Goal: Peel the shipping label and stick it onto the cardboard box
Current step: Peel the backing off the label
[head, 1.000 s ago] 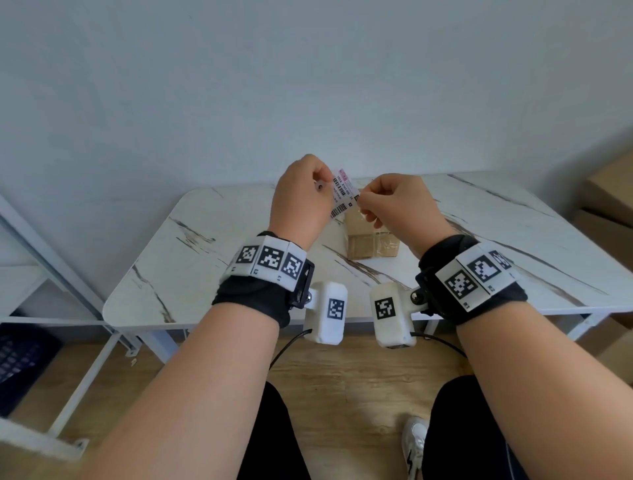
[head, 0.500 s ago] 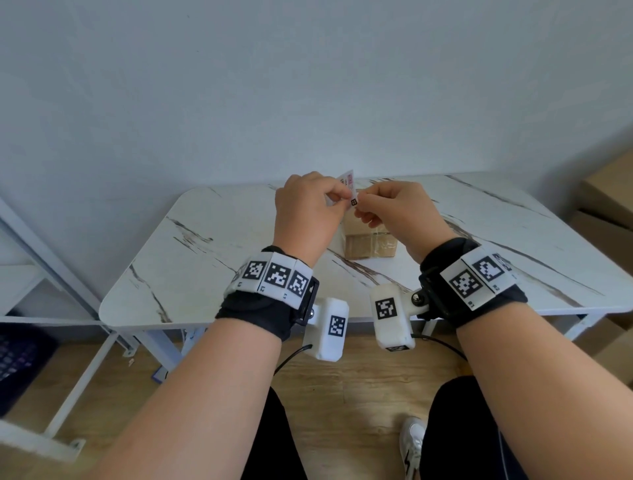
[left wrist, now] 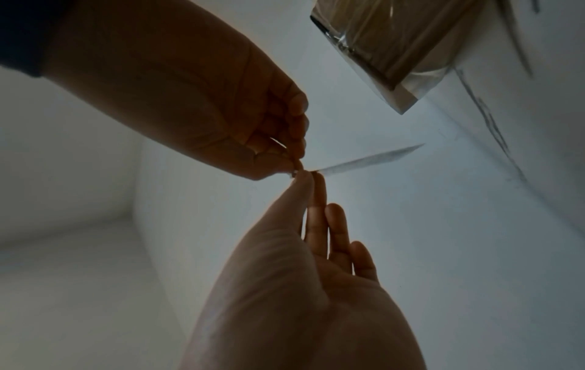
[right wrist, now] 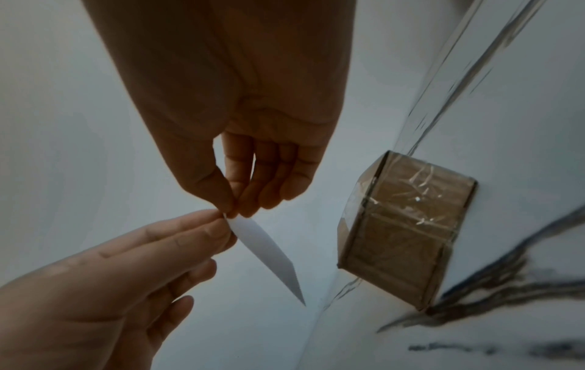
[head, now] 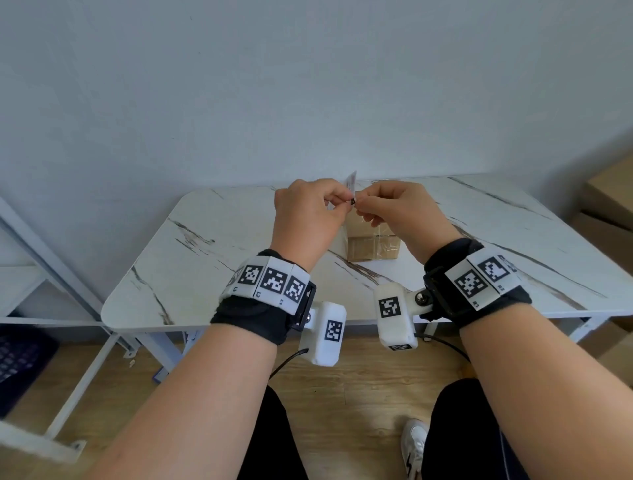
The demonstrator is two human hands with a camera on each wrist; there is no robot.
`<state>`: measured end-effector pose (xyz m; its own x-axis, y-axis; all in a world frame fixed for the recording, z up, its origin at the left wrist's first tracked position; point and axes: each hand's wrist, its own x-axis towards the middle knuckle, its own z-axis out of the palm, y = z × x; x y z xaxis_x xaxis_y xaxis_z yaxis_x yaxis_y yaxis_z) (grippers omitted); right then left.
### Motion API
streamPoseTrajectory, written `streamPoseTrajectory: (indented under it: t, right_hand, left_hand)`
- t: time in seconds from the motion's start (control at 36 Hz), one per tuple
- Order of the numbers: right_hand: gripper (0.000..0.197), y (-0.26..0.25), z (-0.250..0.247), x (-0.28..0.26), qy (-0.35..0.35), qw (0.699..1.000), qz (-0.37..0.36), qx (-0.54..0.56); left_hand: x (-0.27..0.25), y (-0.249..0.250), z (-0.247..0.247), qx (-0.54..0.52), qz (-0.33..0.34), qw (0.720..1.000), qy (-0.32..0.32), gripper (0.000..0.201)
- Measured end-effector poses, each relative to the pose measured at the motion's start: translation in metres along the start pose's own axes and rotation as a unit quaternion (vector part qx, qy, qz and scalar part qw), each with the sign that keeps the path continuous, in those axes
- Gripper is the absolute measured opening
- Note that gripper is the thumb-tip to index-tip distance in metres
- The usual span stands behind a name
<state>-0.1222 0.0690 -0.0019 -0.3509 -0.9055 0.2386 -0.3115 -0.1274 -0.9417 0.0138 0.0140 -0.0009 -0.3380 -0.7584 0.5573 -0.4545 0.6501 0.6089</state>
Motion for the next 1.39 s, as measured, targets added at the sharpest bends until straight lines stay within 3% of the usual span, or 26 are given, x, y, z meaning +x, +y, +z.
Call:
streamPoseTrajectory:
  t: [0.75,1.39]
  right_hand:
    - [0.012,0.0,-0.01,0.001,-0.011,1.0,-0.011,-0.003]
    - [0.009,-0.001,-0.009,0.0,-0.011,0.999,-0.026,-0.027]
  left_hand:
    - [0.003,0.001,0.004,0.062,0.06,0.996,0.012,0.009]
    - [0.001,0.007,-0.003,0.031,0.03,0.999,-0.009,0.01]
